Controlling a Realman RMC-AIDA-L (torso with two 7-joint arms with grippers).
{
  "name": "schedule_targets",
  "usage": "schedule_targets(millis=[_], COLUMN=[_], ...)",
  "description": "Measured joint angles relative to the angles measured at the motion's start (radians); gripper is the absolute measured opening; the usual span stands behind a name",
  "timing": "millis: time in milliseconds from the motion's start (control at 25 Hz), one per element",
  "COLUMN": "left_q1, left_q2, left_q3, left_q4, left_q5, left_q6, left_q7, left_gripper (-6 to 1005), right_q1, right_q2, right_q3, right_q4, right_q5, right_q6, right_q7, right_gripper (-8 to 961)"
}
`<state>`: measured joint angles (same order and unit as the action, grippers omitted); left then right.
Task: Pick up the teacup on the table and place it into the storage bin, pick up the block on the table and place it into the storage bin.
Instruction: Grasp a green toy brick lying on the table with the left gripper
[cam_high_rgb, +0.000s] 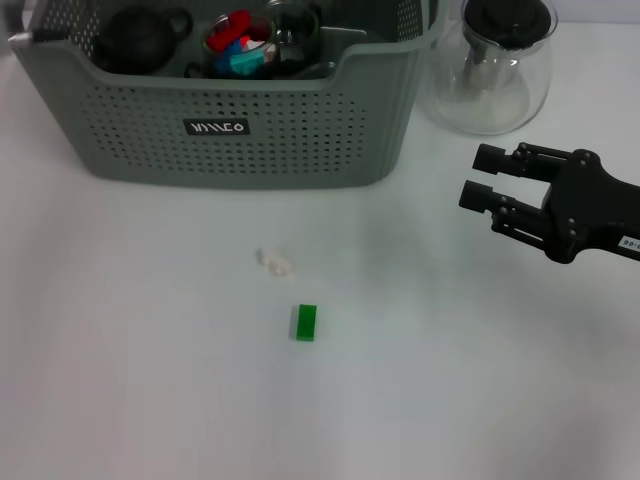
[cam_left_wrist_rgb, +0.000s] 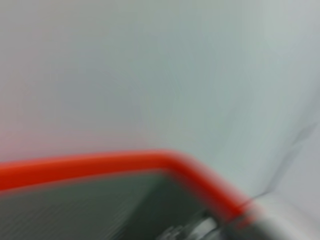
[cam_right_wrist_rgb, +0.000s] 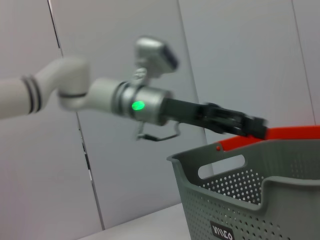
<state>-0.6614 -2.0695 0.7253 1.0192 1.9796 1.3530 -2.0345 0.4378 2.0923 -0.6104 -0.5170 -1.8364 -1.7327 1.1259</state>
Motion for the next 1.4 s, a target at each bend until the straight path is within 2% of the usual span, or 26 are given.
schedule_targets(millis=[40, 120, 200, 320, 360, 520, 600, 680, 880, 1040, 1400], left_q1=[0.048, 0.119, 0.190, 0.270, 0.304, 0.368, 0.374, 0.362, 0.296, 0.265, 0.240], left_q2=[-0.009, -0.011, -0.011, -0.023, -0.034, -0.074, -0.090, -0.095, -0.092, -0.098, -0.102], left_q3=[-0.023, -0.039, -0.045, -0.070, -0.085, -0.087, -0.081, -0.079, -0.070, -0.064, -0.046], left_q4=[0.008, 0.006, -0.010, -0.059, -0.086, -0.165, -0.219, -0.267, -0.422, -0.504, -0.585], left_q5=[-0.092, -0.191, -0.235, -0.194, -0.153, -0.033, 0.032, 0.072, 0.125, 0.143, 0.140], left_q6=[0.080, 0.195, 0.301, 0.395, 0.419, 0.425, 0.410, 0.389, 0.288, 0.212, 0.047], left_q7=[0.092, 0.206, 0.307, 0.484, 0.577, 0.827, 0.930, 0.971, 1.095, 1.196, 1.229], left_gripper=[518, 545, 573, 600, 599, 597, 596, 596, 593, 593, 593], right_q1=[0.000, 0.000, 0.000, 0.001, 0.002, 0.007, 0.008, 0.009, 0.005, 0.000, -0.003], right_q2=[0.000, 0.000, 0.000, 0.000, 0.000, 0.000, 0.000, 0.000, 0.000, 0.001, 0.002], right_q3=[0.000, 0.000, 0.000, 0.000, 0.000, 0.005, 0.007, 0.009, 0.010, 0.012, 0.012], right_q4=[0.000, 0.000, 0.000, 0.000, 0.000, 0.000, 0.000, 0.000, 0.000, 0.000, 0.001], right_q5=[0.001, 0.002, 0.002, 0.003, 0.003, 0.003, 0.003, 0.003, 0.003, 0.003, 0.003], right_q6=[0.002, 0.004, 0.005, 0.006, 0.007, 0.007, 0.006, 0.005, 0.006, 0.006, 0.005], right_q7=[0.000, 0.000, 0.000, 0.000, 0.000, 0.000, 0.000, 0.000, 0.009, 0.011, 0.011], right_gripper=[505, 505, 506, 506, 506, 506, 506, 506, 505, 505, 505])
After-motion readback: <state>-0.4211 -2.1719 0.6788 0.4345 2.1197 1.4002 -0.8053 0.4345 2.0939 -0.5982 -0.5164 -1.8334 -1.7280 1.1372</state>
